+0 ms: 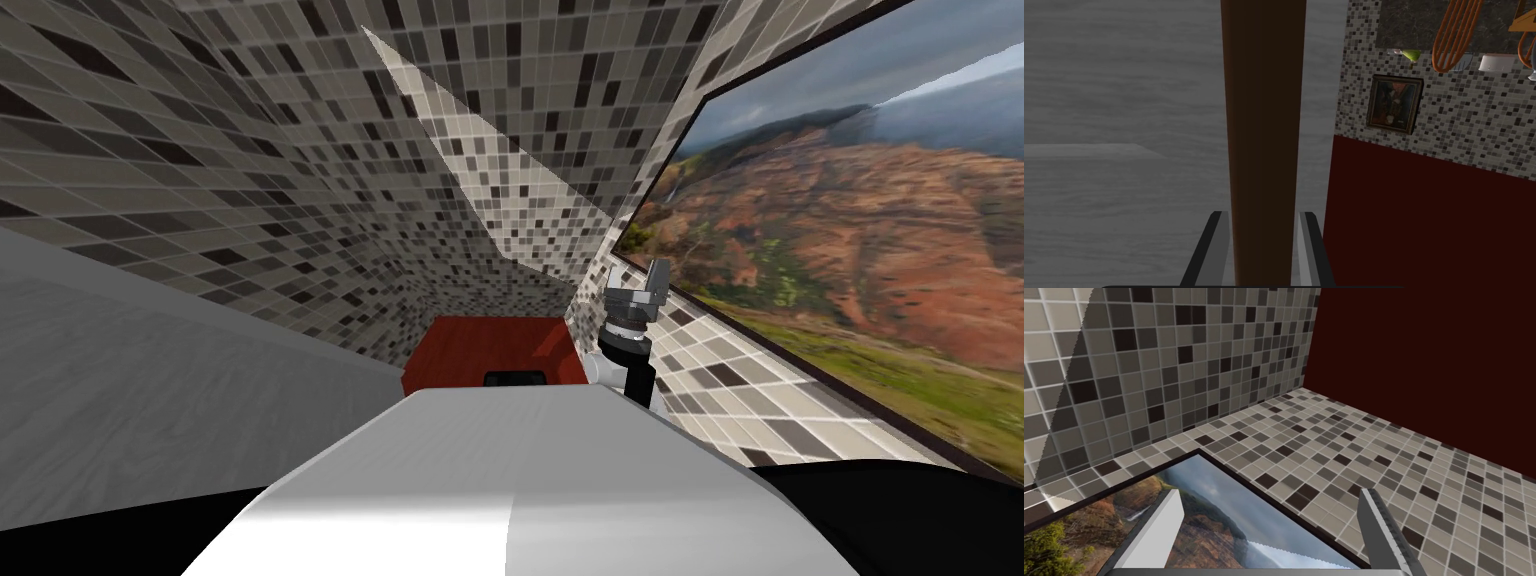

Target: Push the door open

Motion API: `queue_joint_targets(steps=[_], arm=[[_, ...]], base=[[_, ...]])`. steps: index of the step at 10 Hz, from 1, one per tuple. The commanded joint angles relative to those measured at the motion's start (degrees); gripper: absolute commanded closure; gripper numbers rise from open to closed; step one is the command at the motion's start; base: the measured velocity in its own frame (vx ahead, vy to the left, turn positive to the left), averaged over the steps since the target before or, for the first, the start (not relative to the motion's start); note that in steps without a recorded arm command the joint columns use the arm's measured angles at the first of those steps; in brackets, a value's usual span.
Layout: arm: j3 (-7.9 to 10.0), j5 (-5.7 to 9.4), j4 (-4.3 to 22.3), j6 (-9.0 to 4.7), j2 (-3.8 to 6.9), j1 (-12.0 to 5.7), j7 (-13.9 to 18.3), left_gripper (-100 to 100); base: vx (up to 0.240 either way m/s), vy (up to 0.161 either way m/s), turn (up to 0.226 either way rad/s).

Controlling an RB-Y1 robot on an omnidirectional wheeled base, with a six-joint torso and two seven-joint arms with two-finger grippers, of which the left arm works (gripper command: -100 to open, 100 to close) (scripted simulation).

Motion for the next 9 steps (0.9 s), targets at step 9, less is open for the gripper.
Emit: queue_joint_targets(steps=[9], arm=[[4.04,3.19,0.11,4.76,-0.60,-1.27,-1.63,100]], base=[[0.166,-0.052,0.021]])
